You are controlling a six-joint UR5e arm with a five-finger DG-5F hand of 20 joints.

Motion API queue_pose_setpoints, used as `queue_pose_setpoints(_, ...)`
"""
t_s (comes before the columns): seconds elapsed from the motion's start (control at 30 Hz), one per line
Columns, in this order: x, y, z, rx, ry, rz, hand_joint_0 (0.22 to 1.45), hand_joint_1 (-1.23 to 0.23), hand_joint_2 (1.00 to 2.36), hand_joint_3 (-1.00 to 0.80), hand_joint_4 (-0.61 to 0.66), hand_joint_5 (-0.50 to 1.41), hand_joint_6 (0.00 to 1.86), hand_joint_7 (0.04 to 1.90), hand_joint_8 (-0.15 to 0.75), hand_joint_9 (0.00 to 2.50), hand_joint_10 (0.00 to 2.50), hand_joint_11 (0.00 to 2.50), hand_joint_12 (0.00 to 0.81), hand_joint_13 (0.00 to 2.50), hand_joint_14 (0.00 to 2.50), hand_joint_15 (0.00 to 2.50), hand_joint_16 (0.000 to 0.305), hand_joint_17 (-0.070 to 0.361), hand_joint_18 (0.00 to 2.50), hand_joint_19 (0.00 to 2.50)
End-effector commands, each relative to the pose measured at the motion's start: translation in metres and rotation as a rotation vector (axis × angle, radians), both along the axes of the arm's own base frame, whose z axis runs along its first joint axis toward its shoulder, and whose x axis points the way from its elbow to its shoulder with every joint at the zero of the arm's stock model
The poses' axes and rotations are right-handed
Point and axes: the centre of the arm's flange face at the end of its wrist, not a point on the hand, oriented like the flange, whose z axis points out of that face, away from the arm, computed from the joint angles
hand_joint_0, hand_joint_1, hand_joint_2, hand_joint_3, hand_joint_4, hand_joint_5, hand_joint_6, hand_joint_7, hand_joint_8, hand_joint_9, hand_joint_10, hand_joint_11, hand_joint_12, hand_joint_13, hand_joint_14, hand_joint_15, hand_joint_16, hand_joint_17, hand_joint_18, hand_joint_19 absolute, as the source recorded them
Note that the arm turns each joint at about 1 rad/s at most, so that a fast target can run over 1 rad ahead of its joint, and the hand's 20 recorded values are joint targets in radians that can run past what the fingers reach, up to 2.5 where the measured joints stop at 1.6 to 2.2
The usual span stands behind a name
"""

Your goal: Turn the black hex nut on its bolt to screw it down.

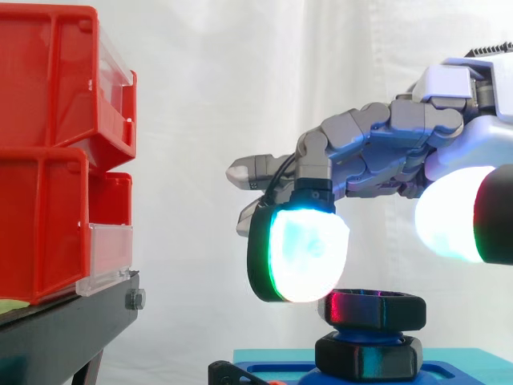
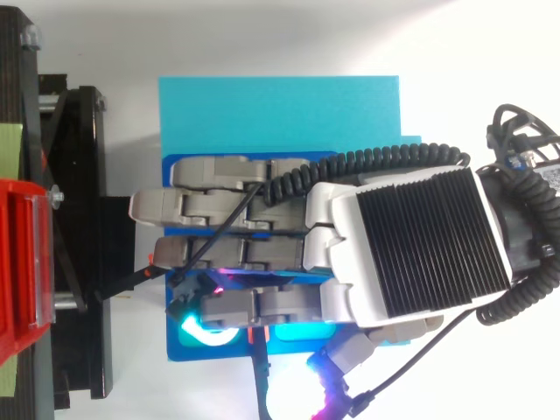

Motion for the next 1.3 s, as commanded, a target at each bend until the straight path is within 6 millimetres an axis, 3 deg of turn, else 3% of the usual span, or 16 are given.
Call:
queue_pose_setpoints(0.0, 0.002, 0.0, -0.012, -0.001, 0.014, 0.007, 0.51, -0.4, 1.0, -0.5, 0.26, -0.12, 0.53, 1.08, 0.303, 0.42, 0.0, 0.19, 0.364, 0.07, 0.0, 0.0, 0.056, 0.125, 0.0, 0.08)
queue_pose_setpoints(0.07, 0.004, 0.0, -0.024, -0.002, 0.026, 0.016, 0.51, -0.4, 1.0, -0.5, 0.25, -0.12, 0.53, 1.09, 0.302, 0.42, 0.0, 0.2, 0.364, 0.07, 0.0, 0.0, 0.056, 0.125, 0.0, 0.08)
queue_pose_setpoints(0.17, 0.005, 0.002, -0.024, -0.002, 0.02, 0.028, 0.51, -0.4, 1.0, -0.5, 0.25, -0.12, 0.53, 1.09, 0.303, 0.42, 0.0, 0.2, 0.365, 0.07, 0.0, 0.0, 0.056, 0.125, 0.0, 0.08)
queue_pose_setpoints(0.27, 0.006, 0.002, -0.022, -0.003, 0.019, 0.033, 0.51, -0.4, 1.0, -0.5, 0.25, -0.12, 0.53, 1.09, 0.305, 0.42, 0.0, 0.2, 0.366, 0.07, 0.0, 0.0, 0.056, 0.125, 0.0, 0.08)
queue_pose_setpoints(0.53, 0.015, -0.006, 0.006, -0.008, 0.004, 0.06, 0.51, -0.4, 1.0, -0.5, 0.25, -0.12, 0.54, 1.08, 0.304, 0.43, 0.0, 0.2, 0.365, 0.07, 0.0, 0.0, 0.055, 0.124, 0.0, 0.09)
queue_pose_setpoints(1.27, 0.011, -0.025, 0.004, -0.019, 0.013, 0.095, 0.51, -0.4, 1.0, -0.5, 0.25, -0.12, 0.54, 1.07, 0.304, 0.44, 0.0, 0.21, 0.362, 0.08, 0.0, 0.0, 0.055, 0.124, 0.02, 0.09)
